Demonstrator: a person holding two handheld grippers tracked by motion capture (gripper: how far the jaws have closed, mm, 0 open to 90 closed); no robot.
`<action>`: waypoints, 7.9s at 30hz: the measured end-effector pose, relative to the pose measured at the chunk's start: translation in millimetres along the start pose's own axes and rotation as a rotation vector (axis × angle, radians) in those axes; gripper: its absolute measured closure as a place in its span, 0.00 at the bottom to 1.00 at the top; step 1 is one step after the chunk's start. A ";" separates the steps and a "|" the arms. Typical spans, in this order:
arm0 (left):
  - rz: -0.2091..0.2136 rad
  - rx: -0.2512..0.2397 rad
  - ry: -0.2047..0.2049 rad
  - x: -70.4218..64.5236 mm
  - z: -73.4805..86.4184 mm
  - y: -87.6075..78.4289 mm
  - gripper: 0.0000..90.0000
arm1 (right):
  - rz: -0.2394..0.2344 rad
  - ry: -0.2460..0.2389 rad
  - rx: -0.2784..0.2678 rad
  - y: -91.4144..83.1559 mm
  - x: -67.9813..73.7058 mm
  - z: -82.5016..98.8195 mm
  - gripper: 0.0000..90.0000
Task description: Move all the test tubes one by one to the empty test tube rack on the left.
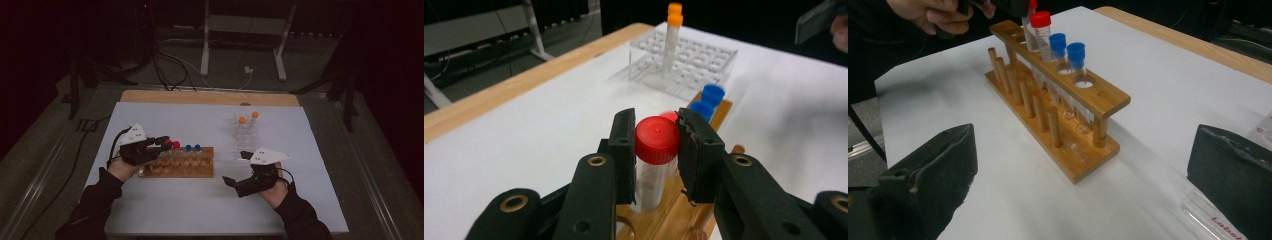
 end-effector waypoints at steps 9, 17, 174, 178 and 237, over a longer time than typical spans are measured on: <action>0.008 0.010 -0.005 1.7 8.2 1.9 0.79 | 0.018 0.002 -0.012 -6.0 -10.9 -5.4 0.00; 0.035 0.025 -0.017 -10.9 4.4 -6.7 0.29 | 0.055 0.066 -0.004 -7.1 -51.0 -9.4 0.00; -0.046 0.037 -0.037 15.7 12.7 -18.9 0.80 | -0.019 0.013 -0.005 -17.0 -36.5 -1.3 0.00; -0.052 0.048 -0.035 16.4 17.1 -17.1 0.79 | -0.019 0.018 -0.009 -18.7 -38.0 -1.8 0.00; 0.094 0.034 -0.018 -28.4 10.9 -39.0 0.04 | 0.316 0.114 0.100 31.1 -202.1 1.0 0.84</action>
Point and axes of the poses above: each handheld gripper's, and its own axes: y roughly forward along the jaws, z roughly out of its underside, x roughly to its left, the point moved 7 cm from there along y, roughly forward along the jaws, and after that the axes turned 5 degrees about -y, right-handed, at the moved point
